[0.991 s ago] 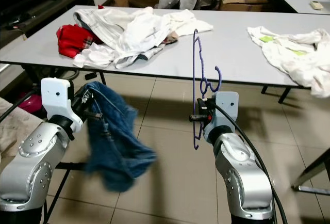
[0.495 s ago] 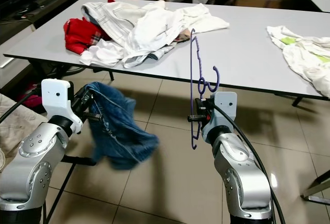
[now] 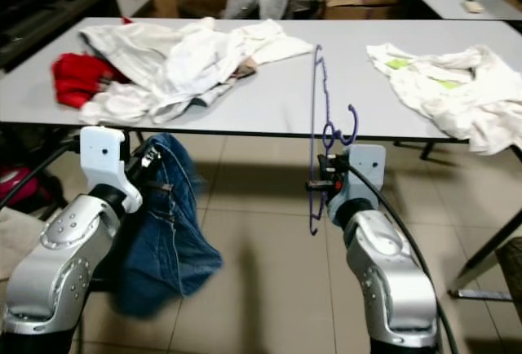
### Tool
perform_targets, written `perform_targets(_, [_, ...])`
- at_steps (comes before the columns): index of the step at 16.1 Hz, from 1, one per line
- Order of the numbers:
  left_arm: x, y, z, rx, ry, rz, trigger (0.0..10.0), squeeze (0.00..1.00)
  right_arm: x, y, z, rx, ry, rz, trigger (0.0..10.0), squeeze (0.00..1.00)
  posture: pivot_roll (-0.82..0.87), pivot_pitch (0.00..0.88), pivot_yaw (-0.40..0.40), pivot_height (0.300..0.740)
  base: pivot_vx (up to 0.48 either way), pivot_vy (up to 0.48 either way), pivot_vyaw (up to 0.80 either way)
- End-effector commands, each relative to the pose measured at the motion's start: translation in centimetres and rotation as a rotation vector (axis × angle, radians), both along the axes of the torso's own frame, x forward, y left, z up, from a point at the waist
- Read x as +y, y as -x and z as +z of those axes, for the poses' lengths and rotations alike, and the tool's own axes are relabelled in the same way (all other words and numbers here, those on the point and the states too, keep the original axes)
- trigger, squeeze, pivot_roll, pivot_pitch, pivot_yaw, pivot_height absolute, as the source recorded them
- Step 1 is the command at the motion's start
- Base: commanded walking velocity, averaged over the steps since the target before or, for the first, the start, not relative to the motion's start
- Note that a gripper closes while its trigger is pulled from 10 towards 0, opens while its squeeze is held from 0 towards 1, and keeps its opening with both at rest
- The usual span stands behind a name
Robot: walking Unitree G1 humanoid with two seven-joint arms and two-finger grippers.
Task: Hang hanger
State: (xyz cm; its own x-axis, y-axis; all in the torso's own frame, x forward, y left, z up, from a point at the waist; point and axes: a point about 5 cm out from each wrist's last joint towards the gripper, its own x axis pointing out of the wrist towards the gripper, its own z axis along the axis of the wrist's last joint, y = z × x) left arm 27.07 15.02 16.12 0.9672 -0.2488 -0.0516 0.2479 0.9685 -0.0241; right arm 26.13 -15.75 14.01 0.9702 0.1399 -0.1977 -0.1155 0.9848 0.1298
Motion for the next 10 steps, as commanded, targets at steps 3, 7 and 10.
perform_targets(3, [0.34, -0.15, 0.74, -0.036, -0.011, 0.008, 10.0, 0.00, 0.42, -0.12, 0.41, -0.031, 0.014, 0.021, 10.0, 0.00, -0.08, 0.000, 0.076, 0.740, 0.299, 0.000, 0.00])
perform_targets(7, [0.53, -0.09, 0.78, -0.039, -0.011, 0.015, 10.0, 0.00, 0.59, -0.21, 0.47, -0.037, 0.021, 0.035, 10.0, 0.00, -0.08, 0.000, 0.072, 0.740, 0.297, 0.000, 0.00])
perform_targets(10, [0.45, -0.08, 0.71, -0.039, -0.011, 0.013, 10.0, 0.00, 0.66, -0.24, 0.43, -0.038, 0.023, 0.041, 10.0, 0.00, -0.08, 0.000, 0.071, 0.740, 0.298, 0.000, 0.00])
